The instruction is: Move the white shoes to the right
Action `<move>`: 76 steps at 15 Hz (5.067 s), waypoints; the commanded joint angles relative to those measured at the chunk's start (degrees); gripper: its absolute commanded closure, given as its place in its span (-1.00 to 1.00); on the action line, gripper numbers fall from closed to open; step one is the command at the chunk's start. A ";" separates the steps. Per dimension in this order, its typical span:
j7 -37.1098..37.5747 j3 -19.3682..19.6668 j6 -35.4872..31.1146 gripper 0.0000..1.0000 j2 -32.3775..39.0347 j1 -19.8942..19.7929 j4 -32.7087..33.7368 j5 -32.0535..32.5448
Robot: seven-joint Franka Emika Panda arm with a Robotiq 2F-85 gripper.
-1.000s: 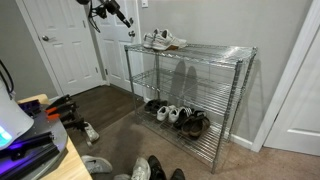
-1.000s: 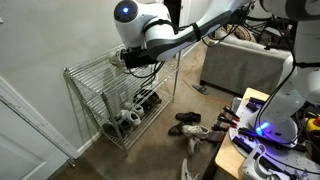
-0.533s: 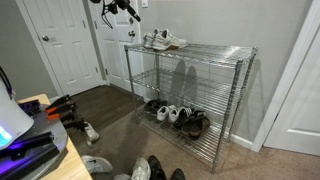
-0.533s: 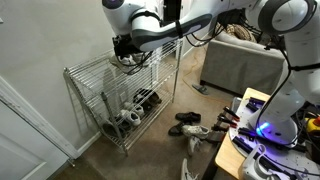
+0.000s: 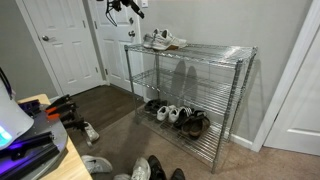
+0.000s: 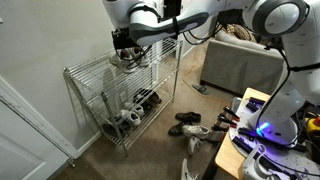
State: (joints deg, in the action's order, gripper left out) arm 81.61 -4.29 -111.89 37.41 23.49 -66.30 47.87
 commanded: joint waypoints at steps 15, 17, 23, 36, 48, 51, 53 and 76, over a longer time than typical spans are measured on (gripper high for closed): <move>-34.22 2.77 0.80 -1.00 12.67 -4.49 14.54 -17.32; -35.48 0.65 3.39 -1.00 14.58 -5.76 16.88 -18.16; -36.76 -0.32 7.32 -1.00 17.42 -5.75 21.24 -18.83; -49.77 -2.35 11.36 -1.00 27.10 -9.43 34.13 -21.06; -52.63 -4.81 13.43 0.42 28.71 -9.91 37.09 -23.66; -52.71 -4.95 13.77 0.80 28.63 -10.08 37.35 -23.80; -52.81 -4.87 13.92 0.87 28.66 -9.81 37.32 -23.55; -63.75 19.96 40.56 0.83 20.35 3.32 45.61 -19.57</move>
State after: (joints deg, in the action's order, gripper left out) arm 23.58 12.86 -75.65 60.11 26.38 -20.21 26.36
